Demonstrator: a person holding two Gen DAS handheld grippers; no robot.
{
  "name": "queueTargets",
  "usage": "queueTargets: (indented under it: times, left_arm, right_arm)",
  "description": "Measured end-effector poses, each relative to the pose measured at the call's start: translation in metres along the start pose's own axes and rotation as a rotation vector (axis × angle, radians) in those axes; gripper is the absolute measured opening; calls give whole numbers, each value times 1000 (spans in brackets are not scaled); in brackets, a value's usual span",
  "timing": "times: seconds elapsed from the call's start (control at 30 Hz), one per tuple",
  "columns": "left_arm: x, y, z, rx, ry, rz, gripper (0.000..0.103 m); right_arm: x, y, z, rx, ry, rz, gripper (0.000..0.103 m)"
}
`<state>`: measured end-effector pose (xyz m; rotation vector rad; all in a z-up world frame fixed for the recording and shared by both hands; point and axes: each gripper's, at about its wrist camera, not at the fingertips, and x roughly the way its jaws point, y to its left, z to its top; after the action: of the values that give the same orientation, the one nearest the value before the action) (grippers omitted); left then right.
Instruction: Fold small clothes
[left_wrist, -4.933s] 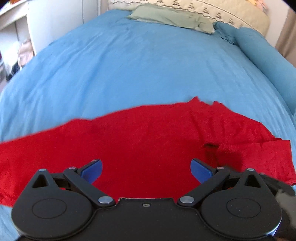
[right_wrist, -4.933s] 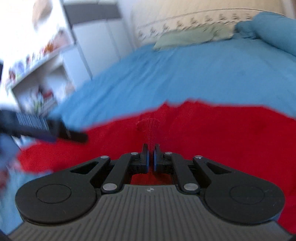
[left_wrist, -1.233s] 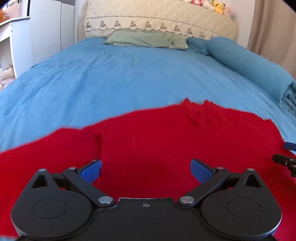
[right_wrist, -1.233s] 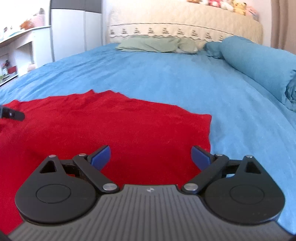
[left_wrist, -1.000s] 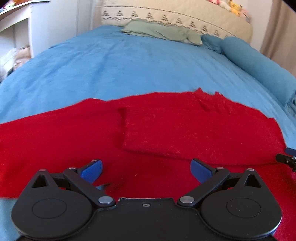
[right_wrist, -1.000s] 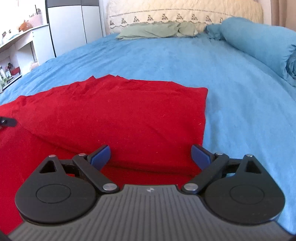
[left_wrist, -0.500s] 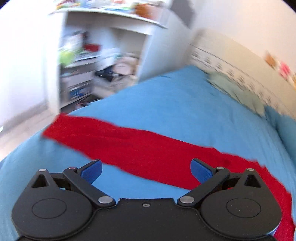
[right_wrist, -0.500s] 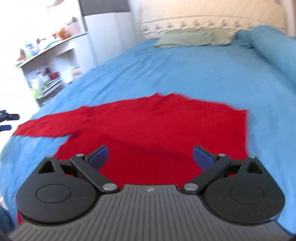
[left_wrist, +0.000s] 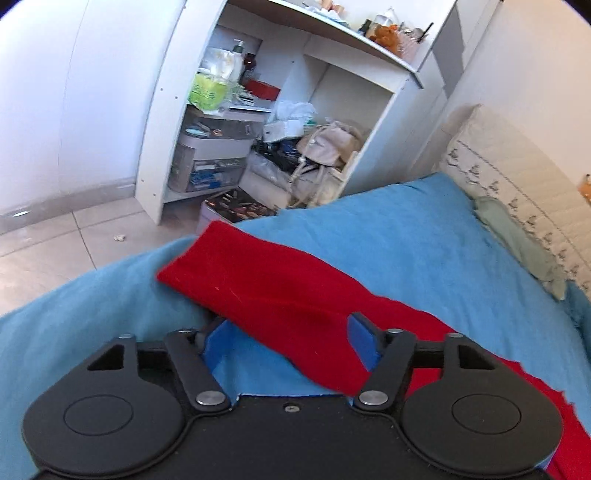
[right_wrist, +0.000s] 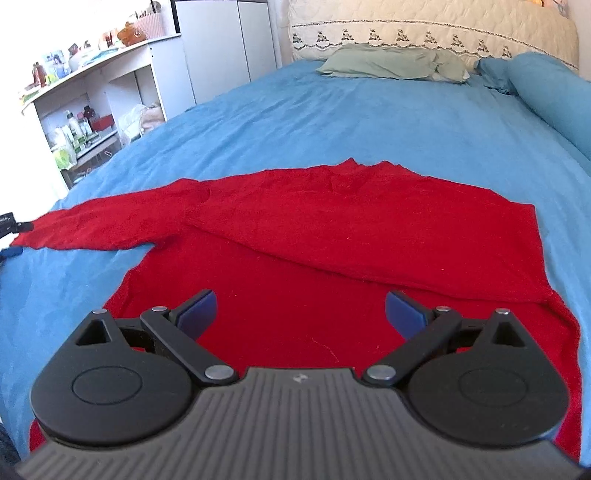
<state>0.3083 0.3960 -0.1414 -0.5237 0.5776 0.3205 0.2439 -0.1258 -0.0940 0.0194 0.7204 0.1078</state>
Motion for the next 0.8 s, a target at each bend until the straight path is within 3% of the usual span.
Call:
queueTargets:
  times: [0.1,0.23,0.3,0.4,0.6,0.8]
  left_arm:
    - [7,-1,4,-3,-19,37,53]
    - [9,1,8,-15,-26,75,14]
    - [7,-2,9,-2,-28,64,8]
    - [-6,-22,14,80,-74,70,7]
    - [-47,-113,37,228,-178,-86,6]
    - [-81,-276,21,405,-199,-370,5]
  right_arm:
    - [6,3,0,7,1,-10,103]
    - [13,7,0,13,7,-7,103]
    - [16,7,0,21,7,-2,103]
    - [15,3,-2,48,3,9,103]
    - [0,-22,0,136,-32,9,103]
    - [-29,-66,6,255,-89,18,103]
